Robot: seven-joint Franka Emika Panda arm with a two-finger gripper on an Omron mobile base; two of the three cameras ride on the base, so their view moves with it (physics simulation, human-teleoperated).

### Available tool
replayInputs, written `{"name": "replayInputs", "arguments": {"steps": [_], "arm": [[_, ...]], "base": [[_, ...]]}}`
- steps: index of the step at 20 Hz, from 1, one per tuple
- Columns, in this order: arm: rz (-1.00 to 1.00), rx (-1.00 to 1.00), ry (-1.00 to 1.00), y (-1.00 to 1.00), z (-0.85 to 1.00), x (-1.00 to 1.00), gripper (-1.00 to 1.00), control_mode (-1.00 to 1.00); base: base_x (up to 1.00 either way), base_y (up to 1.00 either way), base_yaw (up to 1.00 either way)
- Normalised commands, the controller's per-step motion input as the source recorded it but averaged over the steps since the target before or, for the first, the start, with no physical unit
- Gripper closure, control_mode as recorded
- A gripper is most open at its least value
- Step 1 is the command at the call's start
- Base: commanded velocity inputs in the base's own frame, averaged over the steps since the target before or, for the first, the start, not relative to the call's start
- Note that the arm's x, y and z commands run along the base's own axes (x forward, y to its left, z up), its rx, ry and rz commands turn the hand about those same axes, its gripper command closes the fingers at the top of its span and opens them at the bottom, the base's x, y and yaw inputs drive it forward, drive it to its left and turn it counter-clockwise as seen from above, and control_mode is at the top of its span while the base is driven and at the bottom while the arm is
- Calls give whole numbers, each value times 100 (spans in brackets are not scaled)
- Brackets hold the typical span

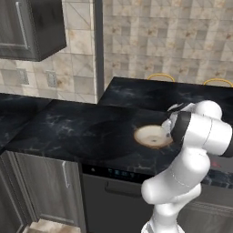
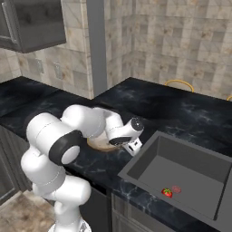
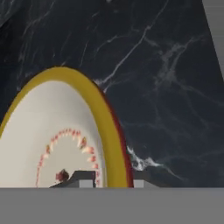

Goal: Clear the mugs and bowl far away from the sink.

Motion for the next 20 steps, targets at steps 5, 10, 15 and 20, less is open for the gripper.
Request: {"name": "replayInputs", "arguments": {"steps": [5, 10, 15, 20], "arm": [[-28, 16, 15, -9, 79, -36, 100, -100], [-38, 5, 20, 0, 80, -12, 100, -100], [-45, 2, 30, 0, 70, -26, 100, -100], [-41, 0, 23, 0, 57, -32, 100, -100]], "base": [[0, 0, 0], [0, 0, 0], [0, 0, 0], [0, 0, 0]]}}
